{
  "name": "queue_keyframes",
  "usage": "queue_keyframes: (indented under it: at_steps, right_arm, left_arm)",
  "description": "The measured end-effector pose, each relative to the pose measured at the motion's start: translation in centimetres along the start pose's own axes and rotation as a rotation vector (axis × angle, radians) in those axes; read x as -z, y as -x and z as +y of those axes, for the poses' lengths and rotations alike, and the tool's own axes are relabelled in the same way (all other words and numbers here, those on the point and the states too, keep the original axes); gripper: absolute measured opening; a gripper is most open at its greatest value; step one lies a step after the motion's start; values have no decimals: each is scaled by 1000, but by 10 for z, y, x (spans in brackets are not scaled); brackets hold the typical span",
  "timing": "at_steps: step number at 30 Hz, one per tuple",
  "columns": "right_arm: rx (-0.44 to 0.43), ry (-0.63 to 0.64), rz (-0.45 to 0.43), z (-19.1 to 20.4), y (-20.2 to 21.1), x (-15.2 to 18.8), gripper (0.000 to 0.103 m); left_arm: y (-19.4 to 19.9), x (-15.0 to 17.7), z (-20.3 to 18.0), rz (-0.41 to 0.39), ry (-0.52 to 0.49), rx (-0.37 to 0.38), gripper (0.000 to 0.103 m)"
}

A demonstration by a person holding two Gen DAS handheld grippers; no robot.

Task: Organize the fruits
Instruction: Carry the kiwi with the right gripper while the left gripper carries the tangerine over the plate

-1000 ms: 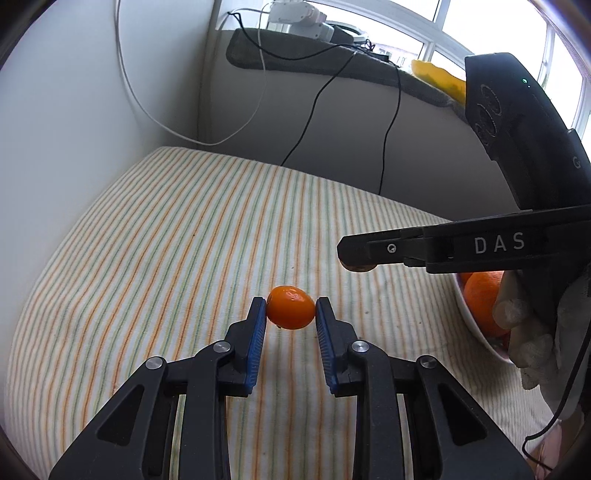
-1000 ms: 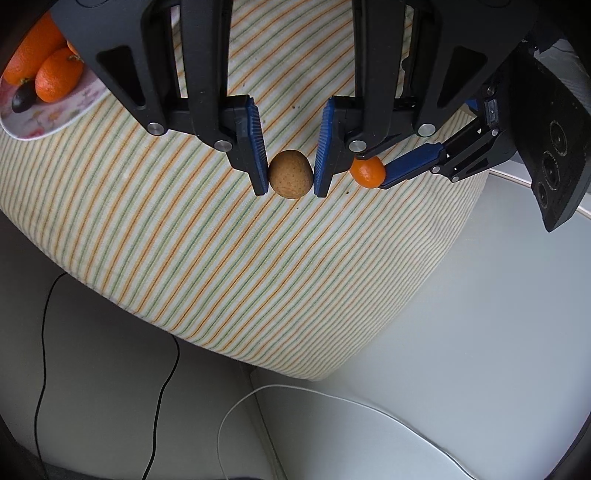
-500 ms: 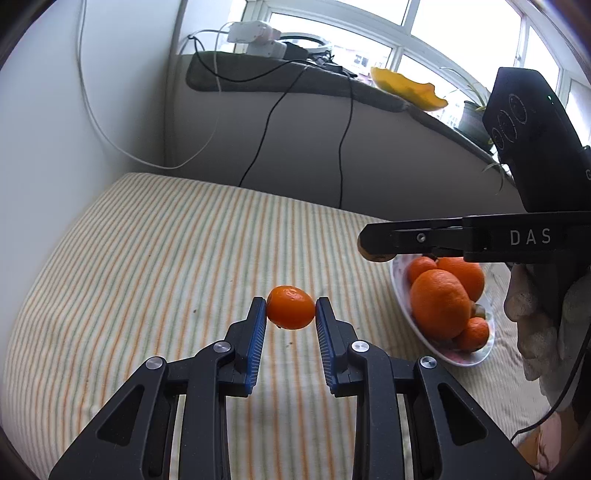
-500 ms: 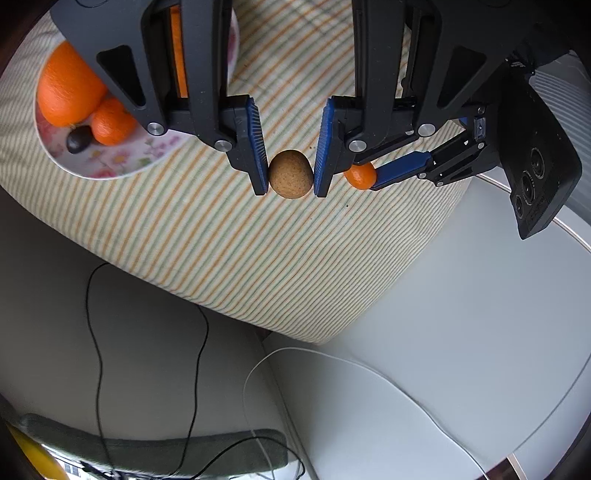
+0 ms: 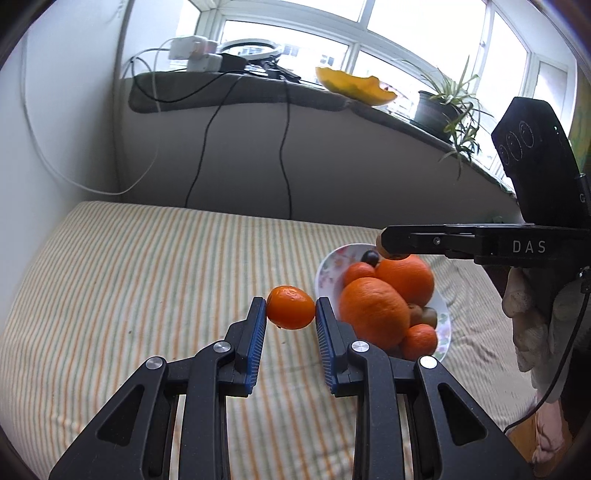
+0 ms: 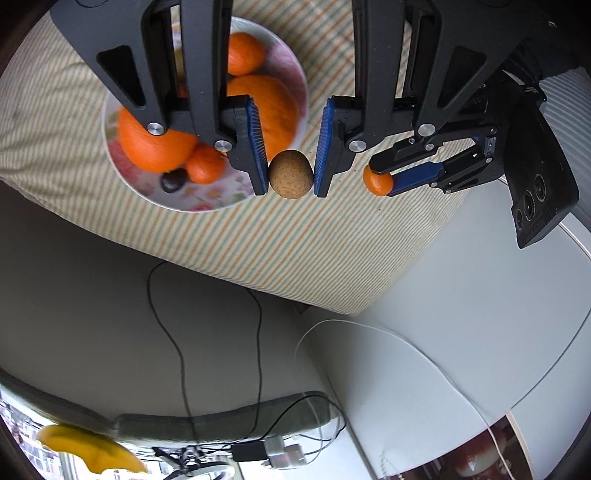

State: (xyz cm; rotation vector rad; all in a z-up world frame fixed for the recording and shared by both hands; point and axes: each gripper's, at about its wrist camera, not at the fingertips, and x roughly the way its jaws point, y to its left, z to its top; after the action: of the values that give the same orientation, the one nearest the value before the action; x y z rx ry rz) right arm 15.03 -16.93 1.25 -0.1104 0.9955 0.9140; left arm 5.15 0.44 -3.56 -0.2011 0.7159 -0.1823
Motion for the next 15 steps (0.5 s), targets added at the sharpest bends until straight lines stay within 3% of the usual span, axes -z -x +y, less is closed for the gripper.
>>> queue_keyframes:
  at_steps: [15]
  right_arm:
    - [52, -61, -25, -37, 24, 28, 26]
  left_arm:
    - [-33, -20, -35, 22, -67, 39, 25]
